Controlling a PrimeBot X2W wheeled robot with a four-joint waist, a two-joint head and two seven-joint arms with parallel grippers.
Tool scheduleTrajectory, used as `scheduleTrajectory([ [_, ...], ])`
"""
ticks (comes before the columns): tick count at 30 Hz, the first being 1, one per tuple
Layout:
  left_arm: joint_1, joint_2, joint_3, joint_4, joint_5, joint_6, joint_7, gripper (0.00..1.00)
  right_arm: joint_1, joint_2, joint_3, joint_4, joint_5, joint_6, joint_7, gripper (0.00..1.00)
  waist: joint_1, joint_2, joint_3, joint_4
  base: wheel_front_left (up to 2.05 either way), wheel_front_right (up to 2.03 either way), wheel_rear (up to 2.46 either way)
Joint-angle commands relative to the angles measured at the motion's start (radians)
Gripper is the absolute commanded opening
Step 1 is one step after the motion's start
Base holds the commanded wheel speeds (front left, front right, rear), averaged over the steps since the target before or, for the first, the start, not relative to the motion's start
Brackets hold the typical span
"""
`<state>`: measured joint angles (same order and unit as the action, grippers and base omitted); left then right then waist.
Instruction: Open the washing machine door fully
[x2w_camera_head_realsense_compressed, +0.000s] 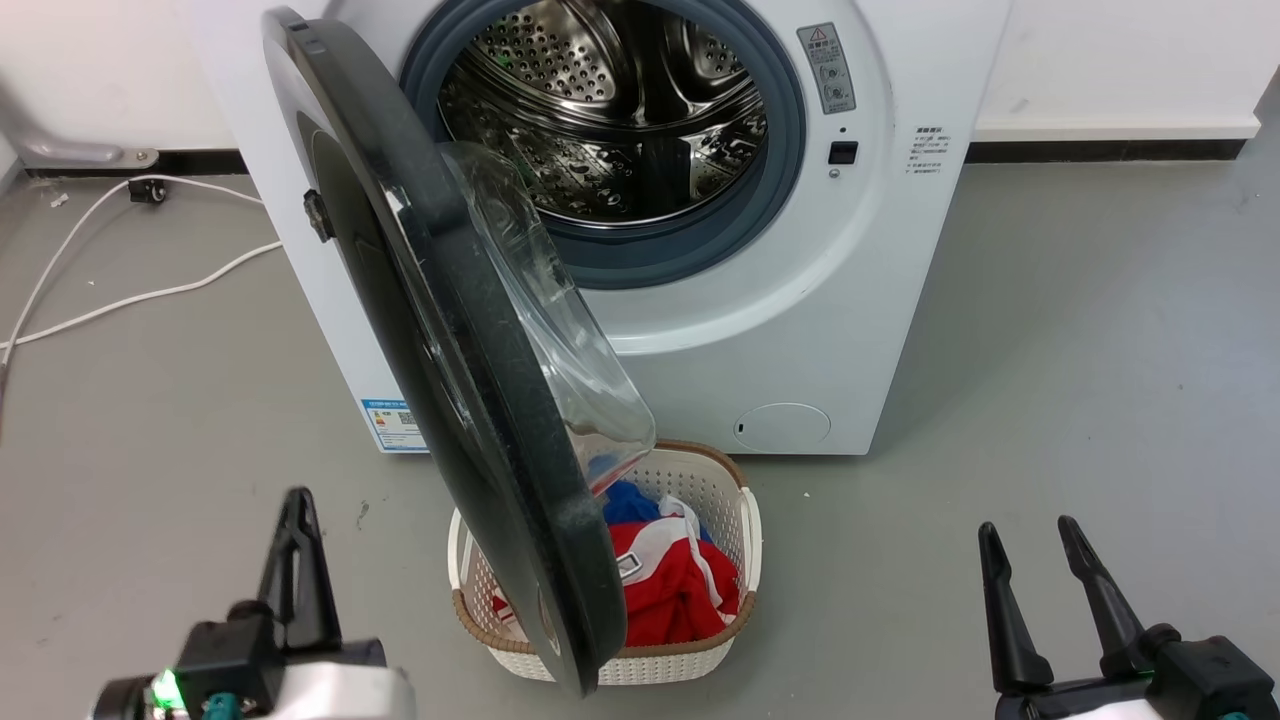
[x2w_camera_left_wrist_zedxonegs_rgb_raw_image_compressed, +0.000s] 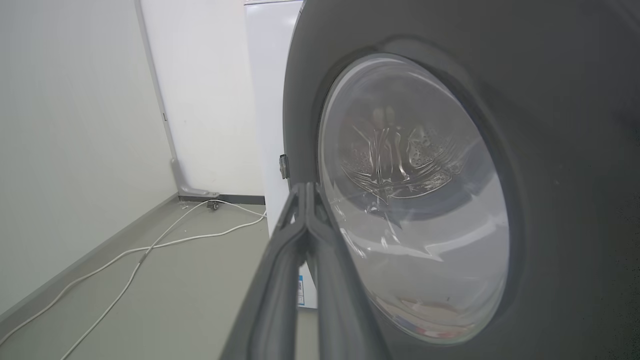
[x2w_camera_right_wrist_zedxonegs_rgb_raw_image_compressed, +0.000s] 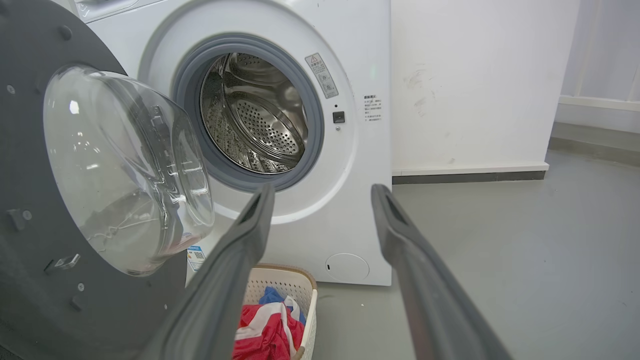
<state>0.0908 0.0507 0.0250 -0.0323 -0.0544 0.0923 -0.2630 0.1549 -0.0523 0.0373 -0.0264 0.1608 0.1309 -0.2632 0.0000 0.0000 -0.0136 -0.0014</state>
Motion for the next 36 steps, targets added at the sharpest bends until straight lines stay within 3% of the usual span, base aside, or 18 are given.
scheduleTrajectory([
  [1,-0.018,-0.001,0.005,-0.011,0.005,0.003,-0.003,0.00,0.011,0.004,-0.001,-0.004,0.008,0.000,-0.002,1.00,0.0000,0.0000,0.000,0.001,0.00,0.00,0.00],
  [14,-0.103,0.015,-0.045,-0.292,0.079,-0.008,-0.003,0.00,0.014,0.004,0.001,-0.007,0.008,0.000,-0.002,1.00,0.0000,0.0000,-0.012,-0.005,0.00,0.00,0.00],
  [25,-0.151,0.016,-0.280,-0.404,0.114,-0.076,-0.003,0.00,0.012,0.004,0.004,-0.012,0.011,0.000,-0.002,1.00,0.0000,0.0000,-0.015,-0.010,0.00,0.00,0.00],
  [32,-0.188,0.011,-0.440,-0.373,0.100,-0.127,-0.003,0.00,0.005,0.004,0.005,-0.012,0.011,0.000,-0.002,1.00,0.0000,0.0000,-0.010,-0.011,0.00,0.00,0.00],
  [36,-0.194,0.008,-0.503,-0.340,0.086,-0.133,-0.003,0.00,-0.002,0.004,0.010,-0.010,0.017,0.000,-0.002,1.00,0.0000,0.0000,-0.007,-0.017,0.00,0.00,0.00],
])
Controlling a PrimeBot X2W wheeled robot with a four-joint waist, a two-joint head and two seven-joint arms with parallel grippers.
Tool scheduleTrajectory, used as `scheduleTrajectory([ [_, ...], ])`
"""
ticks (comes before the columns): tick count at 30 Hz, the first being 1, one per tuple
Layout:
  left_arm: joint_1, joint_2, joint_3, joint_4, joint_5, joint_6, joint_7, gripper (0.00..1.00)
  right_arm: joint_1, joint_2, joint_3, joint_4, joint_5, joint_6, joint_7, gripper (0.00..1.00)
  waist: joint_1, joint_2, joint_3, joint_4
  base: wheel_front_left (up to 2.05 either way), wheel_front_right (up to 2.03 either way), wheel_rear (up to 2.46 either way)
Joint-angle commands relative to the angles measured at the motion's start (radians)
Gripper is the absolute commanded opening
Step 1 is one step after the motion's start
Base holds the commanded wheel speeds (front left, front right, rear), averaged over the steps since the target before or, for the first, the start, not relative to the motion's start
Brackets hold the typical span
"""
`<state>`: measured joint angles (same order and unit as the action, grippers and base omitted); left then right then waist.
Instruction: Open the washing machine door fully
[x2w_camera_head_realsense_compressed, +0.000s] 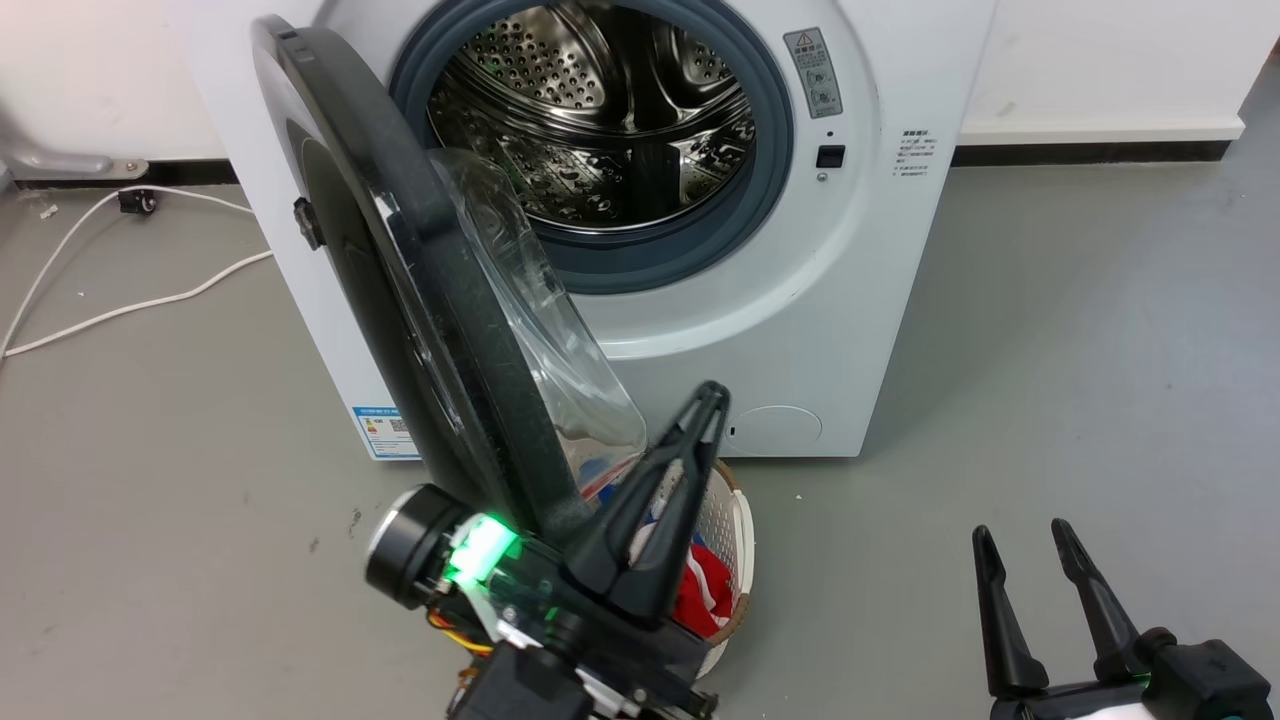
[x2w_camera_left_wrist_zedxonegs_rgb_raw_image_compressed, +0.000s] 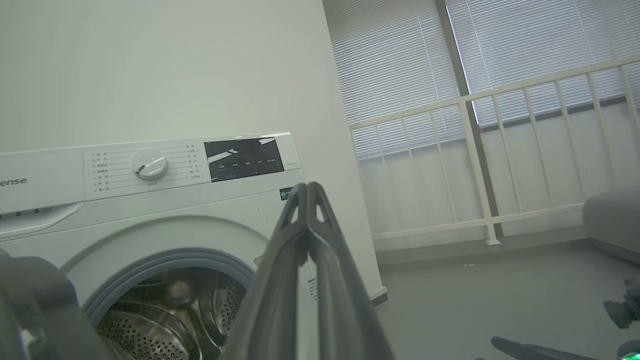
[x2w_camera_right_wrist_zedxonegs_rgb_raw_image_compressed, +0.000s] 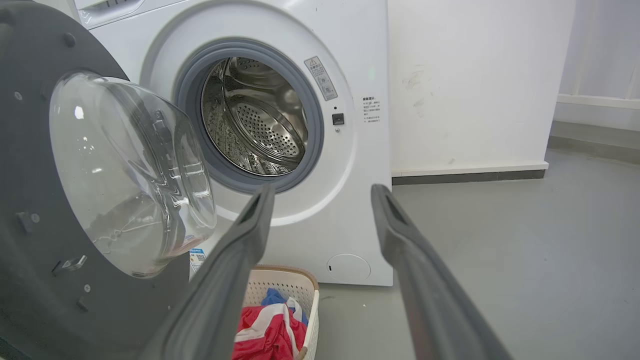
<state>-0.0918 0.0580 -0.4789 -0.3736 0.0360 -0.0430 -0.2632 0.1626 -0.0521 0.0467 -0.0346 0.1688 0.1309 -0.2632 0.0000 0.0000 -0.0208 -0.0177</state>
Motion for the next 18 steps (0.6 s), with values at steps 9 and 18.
scheduleTrajectory([
  [9,-0.002,-0.003,-0.125,0.064,-0.023,-0.017,-0.002,0.00,-0.019,0.004,0.005,0.003,0.010,0.000,-0.002,1.00,0.0000,0.0000,0.009,-0.008,0.00,0.00,0.00],
  [18,0.039,-0.002,-0.195,0.124,-0.041,-0.032,-0.002,0.00,-0.029,0.004,0.009,0.007,0.006,0.000,-0.002,1.00,0.0000,0.0000,0.022,-0.005,0.00,0.00,0.00],
])
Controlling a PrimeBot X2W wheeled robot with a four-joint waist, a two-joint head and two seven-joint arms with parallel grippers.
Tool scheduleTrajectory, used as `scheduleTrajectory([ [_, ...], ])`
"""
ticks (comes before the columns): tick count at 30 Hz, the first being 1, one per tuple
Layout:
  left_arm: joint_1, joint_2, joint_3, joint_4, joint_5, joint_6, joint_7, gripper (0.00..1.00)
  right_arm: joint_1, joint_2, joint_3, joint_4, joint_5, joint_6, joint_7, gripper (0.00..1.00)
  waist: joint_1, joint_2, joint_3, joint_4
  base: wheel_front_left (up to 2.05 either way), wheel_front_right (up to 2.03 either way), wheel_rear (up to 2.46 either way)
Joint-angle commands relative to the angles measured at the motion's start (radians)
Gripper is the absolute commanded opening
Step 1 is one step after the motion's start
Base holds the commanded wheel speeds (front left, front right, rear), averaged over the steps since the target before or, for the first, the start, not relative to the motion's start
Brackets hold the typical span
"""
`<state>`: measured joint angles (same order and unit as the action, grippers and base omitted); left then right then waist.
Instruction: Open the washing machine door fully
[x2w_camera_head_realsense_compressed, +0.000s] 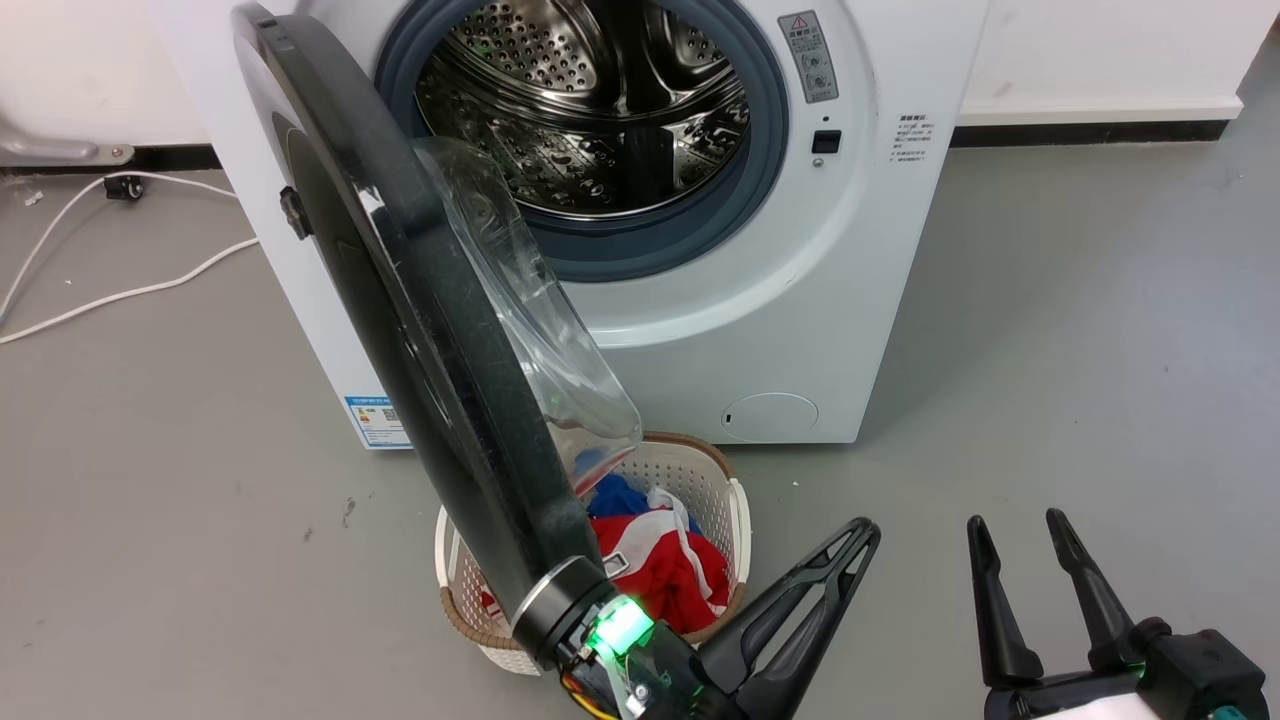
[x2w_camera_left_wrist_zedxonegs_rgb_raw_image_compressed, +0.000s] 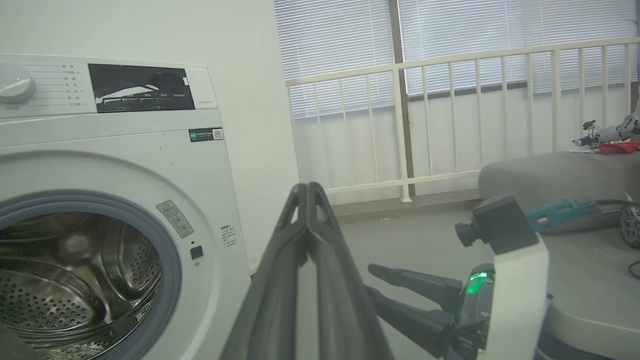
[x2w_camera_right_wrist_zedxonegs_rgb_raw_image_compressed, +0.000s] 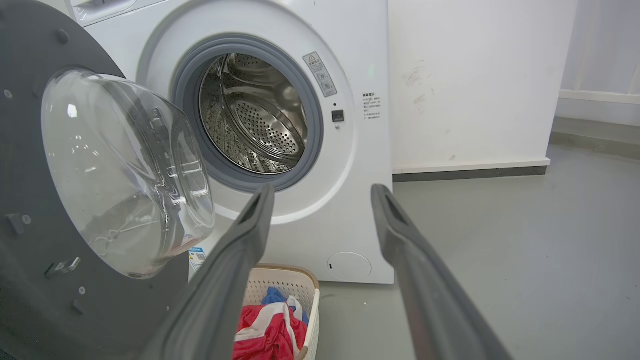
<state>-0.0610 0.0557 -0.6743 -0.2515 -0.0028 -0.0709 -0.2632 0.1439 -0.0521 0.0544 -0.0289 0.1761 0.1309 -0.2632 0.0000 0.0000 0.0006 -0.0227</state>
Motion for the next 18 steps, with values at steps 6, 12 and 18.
scheduleTrajectory([
  [6,0.039,0.005,0.003,0.046,-0.017,0.009,-0.002,0.00,-0.023,0.004,0.007,0.006,-0.006,0.000,-0.002,1.00,0.0000,0.0000,0.008,0.001,0.00,0.00,0.00],
  [12,0.086,0.016,0.054,0.116,-0.045,0.032,-0.002,0.00,-0.028,0.004,0.007,0.013,-0.009,0.000,-0.002,1.00,0.0000,0.0000,0.017,0.000,0.00,0.00,0.00],
  [18,0.097,0.014,0.110,0.163,-0.067,0.043,-0.002,0.00,-0.038,0.004,0.007,0.015,-0.012,0.000,-0.002,1.00,0.0000,0.0000,0.029,-0.001,0.00,0.00,0.00],
])
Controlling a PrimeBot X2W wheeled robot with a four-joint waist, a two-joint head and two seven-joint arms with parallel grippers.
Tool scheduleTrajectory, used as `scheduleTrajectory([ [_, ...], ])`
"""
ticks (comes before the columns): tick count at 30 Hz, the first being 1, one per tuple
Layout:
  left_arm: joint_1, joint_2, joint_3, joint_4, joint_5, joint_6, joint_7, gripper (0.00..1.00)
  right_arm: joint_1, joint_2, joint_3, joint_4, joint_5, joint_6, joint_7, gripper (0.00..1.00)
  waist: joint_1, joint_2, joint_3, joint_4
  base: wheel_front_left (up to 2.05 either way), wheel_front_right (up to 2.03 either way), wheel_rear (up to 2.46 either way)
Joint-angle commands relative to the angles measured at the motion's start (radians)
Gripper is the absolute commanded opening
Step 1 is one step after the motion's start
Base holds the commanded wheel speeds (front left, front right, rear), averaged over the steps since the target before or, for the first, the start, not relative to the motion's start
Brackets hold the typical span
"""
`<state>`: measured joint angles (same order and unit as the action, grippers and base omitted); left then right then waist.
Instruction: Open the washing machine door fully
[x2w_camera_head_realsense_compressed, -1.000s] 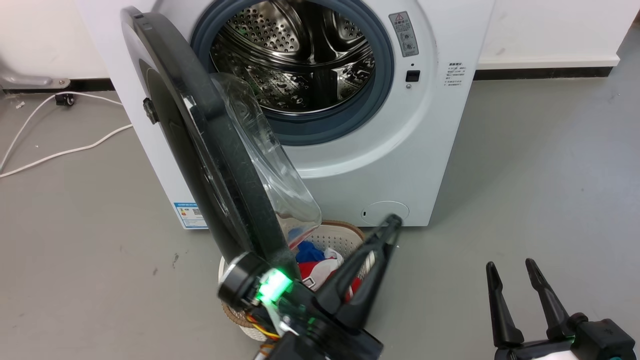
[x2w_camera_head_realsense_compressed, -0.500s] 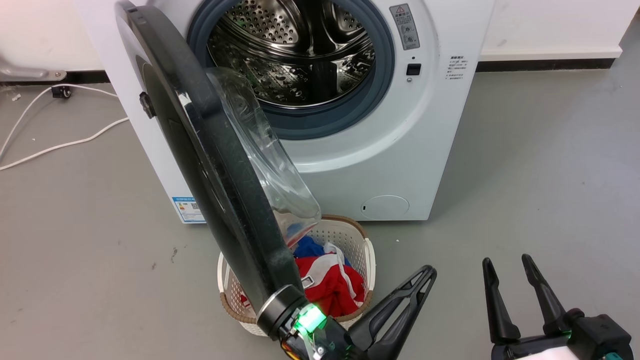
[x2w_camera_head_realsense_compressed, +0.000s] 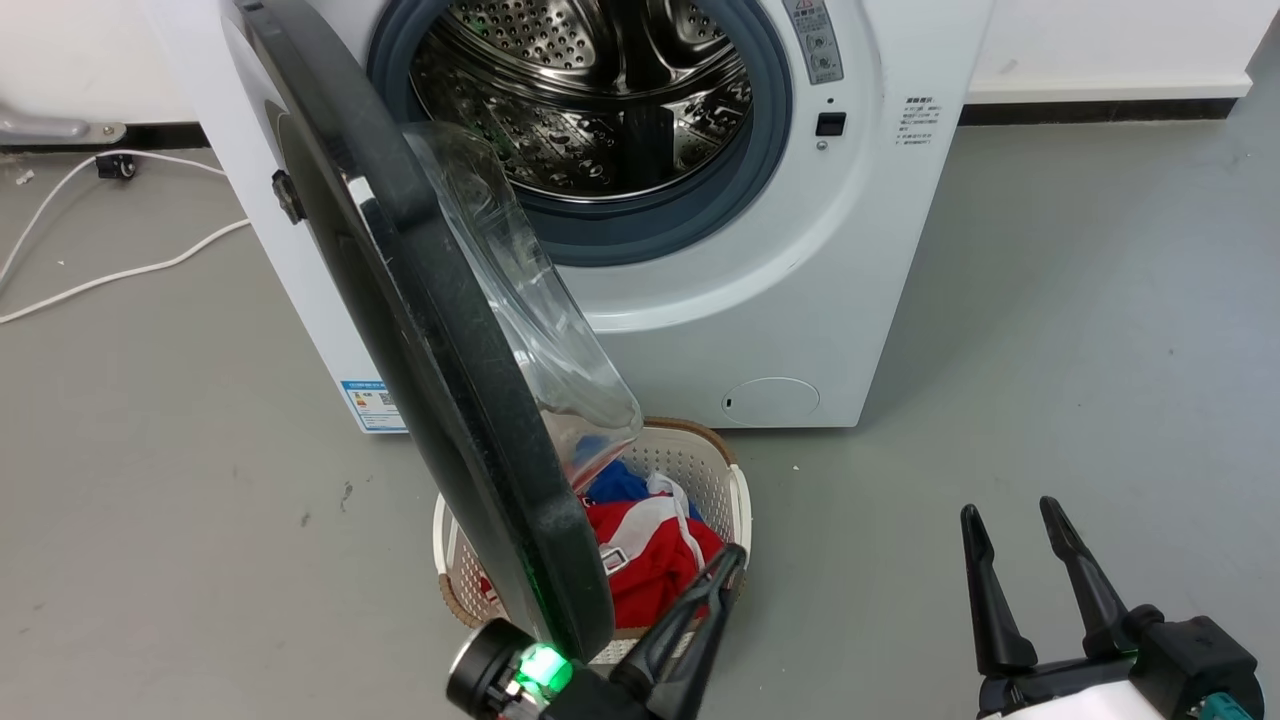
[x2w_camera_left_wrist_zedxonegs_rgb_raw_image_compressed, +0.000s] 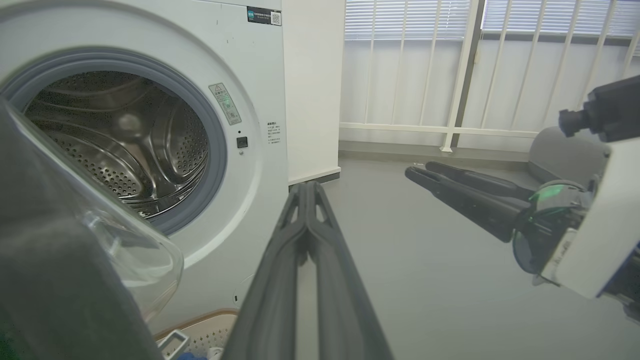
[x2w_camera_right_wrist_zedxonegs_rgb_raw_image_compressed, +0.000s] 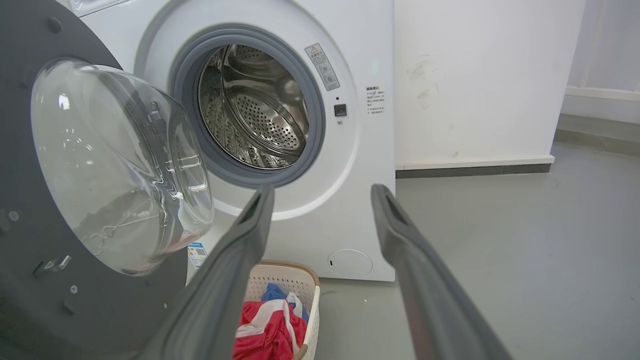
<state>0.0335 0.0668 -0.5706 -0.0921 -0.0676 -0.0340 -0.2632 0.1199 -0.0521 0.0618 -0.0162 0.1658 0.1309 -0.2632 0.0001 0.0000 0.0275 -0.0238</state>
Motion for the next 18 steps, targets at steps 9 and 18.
scheduleTrajectory([
  [9,-0.019,-0.001,0.114,0.056,-0.020,0.011,-0.002,0.00,-0.023,0.004,-0.001,0.008,-0.006,0.000,-0.002,1.00,-0.0001,0.0000,0.017,0.002,0.00,0.00,0.00],
  [18,0.003,-0.001,0.187,0.079,-0.020,0.009,-0.001,0.00,-0.016,0.004,0.002,0.016,0.001,0.000,-0.002,1.00,-0.0001,0.0000,0.013,0.024,0.00,0.00,0.00],
])
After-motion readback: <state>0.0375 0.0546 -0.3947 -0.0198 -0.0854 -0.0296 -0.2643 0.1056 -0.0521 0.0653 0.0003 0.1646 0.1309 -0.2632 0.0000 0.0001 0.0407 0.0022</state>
